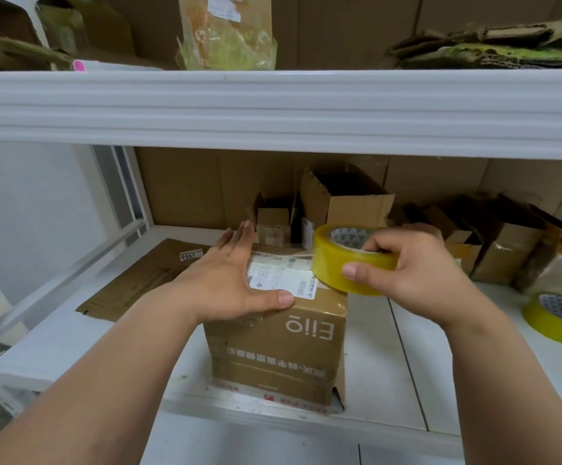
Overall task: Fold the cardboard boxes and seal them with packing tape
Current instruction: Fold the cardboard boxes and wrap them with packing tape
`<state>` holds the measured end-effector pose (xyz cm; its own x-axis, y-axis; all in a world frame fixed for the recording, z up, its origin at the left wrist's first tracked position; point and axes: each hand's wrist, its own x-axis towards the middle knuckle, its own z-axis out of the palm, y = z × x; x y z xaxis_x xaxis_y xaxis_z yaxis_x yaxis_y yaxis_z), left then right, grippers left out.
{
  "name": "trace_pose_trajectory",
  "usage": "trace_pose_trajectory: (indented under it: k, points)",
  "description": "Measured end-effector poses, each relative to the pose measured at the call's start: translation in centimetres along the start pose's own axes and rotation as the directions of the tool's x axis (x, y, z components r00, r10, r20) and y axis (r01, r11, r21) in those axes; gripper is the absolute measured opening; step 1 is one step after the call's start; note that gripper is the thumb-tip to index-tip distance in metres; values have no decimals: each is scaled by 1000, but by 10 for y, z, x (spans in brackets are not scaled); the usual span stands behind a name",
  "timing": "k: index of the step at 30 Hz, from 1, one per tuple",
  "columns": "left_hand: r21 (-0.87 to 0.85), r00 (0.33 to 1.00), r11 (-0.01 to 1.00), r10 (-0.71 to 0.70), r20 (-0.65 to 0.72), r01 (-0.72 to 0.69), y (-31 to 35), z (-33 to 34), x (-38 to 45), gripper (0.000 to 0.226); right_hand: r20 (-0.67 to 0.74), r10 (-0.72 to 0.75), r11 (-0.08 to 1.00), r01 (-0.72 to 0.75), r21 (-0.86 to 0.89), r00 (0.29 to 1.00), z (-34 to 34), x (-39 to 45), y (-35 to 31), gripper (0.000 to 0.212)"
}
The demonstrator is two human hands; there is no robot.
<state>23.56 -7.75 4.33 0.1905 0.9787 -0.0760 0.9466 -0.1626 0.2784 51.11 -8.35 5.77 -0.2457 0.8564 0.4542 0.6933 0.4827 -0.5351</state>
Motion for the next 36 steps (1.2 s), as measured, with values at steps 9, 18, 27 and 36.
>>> trace_pose_trajectory:
  k: [9, 18, 27, 36]
  points:
    - [-140, 999, 990, -25, 45, 31, 6, -6, 5, 147, -81, -60, 997, 63, 35, 995, -25, 14, -17, 28]
    - [-149, 994, 987, -39, 98, 53, 10, -9, 7, 136, 16, 119, 993, -119, 15, 993, -52, 2, 6, 28]
    - [-86, 988, 994, -58, 143, 70, 20, -9, 10, 120, 172, 321, 921, -349, 172, 931, -50, -12, 48, 30]
    - [171, 984, 981, -116, 136, 92, 30, -9, 7, 112, 343, 381, 887, -444, 128, 859, -10, -18, 61, 30]
